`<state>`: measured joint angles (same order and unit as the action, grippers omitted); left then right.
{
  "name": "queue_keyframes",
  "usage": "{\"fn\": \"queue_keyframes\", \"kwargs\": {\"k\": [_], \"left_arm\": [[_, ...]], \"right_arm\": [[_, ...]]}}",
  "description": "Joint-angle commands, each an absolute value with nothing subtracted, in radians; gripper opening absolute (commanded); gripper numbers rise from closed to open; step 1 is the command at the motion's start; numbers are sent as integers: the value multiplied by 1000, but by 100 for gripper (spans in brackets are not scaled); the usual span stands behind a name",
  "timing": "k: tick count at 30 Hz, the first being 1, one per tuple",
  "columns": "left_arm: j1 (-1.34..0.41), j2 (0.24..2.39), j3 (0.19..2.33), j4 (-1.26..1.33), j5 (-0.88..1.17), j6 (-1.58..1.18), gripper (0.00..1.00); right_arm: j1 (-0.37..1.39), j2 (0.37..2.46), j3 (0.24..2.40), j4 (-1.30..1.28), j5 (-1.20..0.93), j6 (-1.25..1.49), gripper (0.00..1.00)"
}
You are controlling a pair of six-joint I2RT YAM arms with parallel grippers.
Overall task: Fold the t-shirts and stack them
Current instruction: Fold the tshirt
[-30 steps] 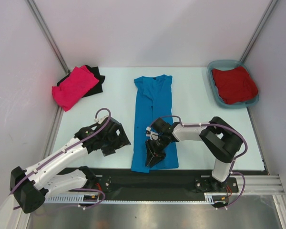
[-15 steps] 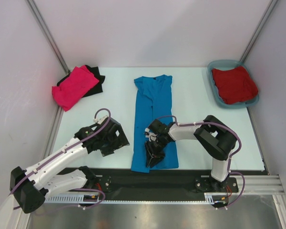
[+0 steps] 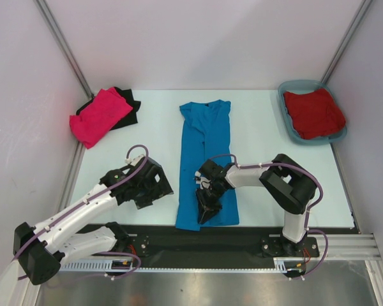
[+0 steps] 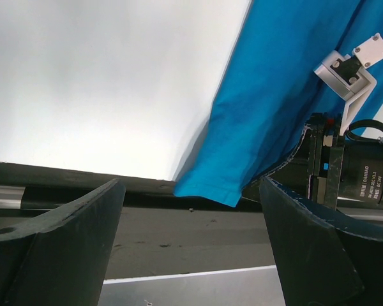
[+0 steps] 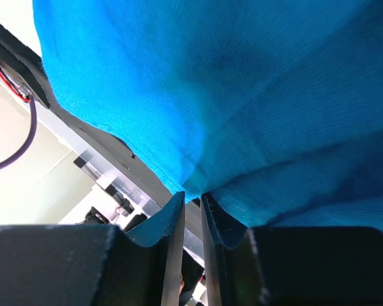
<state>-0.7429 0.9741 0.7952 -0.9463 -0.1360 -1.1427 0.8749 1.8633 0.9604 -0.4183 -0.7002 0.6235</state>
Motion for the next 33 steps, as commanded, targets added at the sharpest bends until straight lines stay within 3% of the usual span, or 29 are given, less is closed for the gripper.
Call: {"fn": "queue_keyframes", "kwargs": {"k": [1, 7, 11, 18, 22, 33], "left_arm": [[-736, 973, 839, -943, -155, -1138, 93], [-736, 982, 838, -933, -146, -1141, 93], [-736, 988, 841, -931, -147, -1141, 93], [-736, 991, 841, -928, -146, -1143, 93], [-736, 996, 842, -925, -141, -1143, 93], [-736, 989, 842, -927, -143, -1144, 93]], "right_arm": [[868, 1902, 979, -397, -580, 580, 21], [870, 1933, 992, -387, -600, 575, 17], [871, 1942, 1003, -391, -601, 574, 34], [877, 1940, 1023, -414, -581, 574, 40], [893, 1976, 1055, -446, -560, 578, 36], [928, 2020, 1126, -509, -500, 565, 13]]}}
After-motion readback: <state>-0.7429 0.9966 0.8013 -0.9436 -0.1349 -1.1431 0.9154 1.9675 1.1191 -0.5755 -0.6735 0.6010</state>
